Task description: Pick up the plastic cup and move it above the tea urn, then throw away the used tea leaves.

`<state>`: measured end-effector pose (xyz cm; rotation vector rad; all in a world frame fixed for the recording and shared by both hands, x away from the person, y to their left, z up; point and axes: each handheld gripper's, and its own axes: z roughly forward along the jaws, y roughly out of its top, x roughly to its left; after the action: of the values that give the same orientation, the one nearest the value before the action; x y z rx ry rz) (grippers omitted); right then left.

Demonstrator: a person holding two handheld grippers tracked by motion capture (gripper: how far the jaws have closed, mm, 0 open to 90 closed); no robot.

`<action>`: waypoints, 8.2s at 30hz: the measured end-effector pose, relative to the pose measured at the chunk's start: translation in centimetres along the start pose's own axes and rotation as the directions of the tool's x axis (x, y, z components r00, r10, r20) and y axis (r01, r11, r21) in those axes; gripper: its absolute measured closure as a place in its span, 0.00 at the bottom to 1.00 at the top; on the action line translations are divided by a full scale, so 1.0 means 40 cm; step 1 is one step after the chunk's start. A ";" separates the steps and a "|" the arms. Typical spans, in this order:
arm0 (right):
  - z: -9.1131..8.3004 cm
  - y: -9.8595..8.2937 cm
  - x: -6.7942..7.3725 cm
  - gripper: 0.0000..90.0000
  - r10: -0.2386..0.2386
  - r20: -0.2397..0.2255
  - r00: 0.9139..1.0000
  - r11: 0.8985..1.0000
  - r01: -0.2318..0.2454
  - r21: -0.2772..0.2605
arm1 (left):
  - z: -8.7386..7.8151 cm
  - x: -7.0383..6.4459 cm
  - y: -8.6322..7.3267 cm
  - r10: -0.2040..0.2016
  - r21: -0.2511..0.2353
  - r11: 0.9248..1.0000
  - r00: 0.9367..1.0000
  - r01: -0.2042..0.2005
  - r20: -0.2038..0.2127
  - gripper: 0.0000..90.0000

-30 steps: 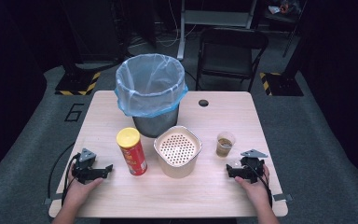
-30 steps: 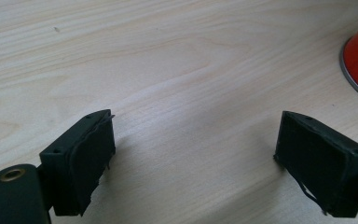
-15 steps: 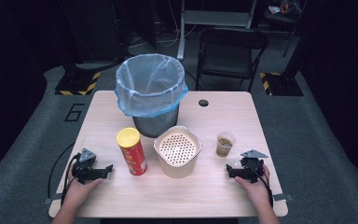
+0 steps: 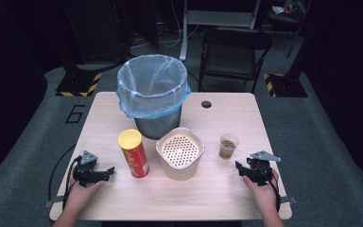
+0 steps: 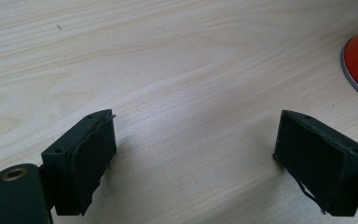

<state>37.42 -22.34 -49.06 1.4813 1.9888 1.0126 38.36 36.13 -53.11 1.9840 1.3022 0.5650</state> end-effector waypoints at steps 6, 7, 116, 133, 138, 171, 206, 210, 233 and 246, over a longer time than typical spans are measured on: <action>-0.047 0.104 0.075 0.58 -0.067 -0.129 0.989 0.998 0.068 0.007 | 0.000 0.000 0.000 -0.001 0.000 1.000 1.000 0.001 -0.001 0.14; -0.050 0.122 0.086 0.59 -0.070 -0.151 0.986 0.997 0.071 0.001 | 0.000 0.000 0.000 -0.001 0.000 1.000 1.000 0.001 -0.001 0.14; 0.131 0.136 0.043 0.37 -0.130 -0.060 0.990 0.991 0.127 -0.045 | -0.002 0.002 0.002 0.002 0.013 1.000 1.000 -0.002 0.006 0.14; 0.093 0.091 0.016 0.31 -0.161 -0.112 0.981 0.986 0.153 -0.073 | -0.002 0.002 0.002 0.003 0.013 1.000 1.000 -0.003 0.005 0.14; 0.105 0.093 0.022 0.29 -0.141 -0.102 0.985 0.988 0.134 -0.070 | -0.002 0.002 0.002 0.002 0.012 1.000 1.000 -0.002 0.006 0.14; 0.053 0.153 0.022 0.40 -0.254 -0.182 0.950 0.966 0.238 -0.105 | -0.002 0.002 0.002 0.002 0.012 1.000 1.000 -0.002 0.005 0.14; 0.043 0.374 0.105 0.41 -0.469 -0.350 0.811 0.880 0.396 -0.261 | -0.001 0.002 0.002 0.001 0.011 1.000 1.000 -0.001 0.005 0.14; 0.045 0.379 0.117 0.41 -0.464 -0.355 0.812 0.883 0.394 -0.254 | -0.001 0.002 0.002 0.001 0.012 1.000 1.000 -0.001 0.005 0.14; 0.076 0.397 0.172 0.42 -0.667 -0.326 0.670 0.743 0.561 -0.366 | -0.001 0.002 0.002 0.001 0.011 1.000 1.000 -0.001 0.005 0.14; 0.091 0.392 0.205 0.42 -0.790 -0.273 0.549 0.607 0.637 -0.475 | -0.001 0.002 0.002 0.001 0.012 1.000 1.000 -0.001 0.005 0.14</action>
<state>47.03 -11.19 -38.60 0.1184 2.2700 1.2626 38.39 36.18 -53.02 1.9942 1.3044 0.5534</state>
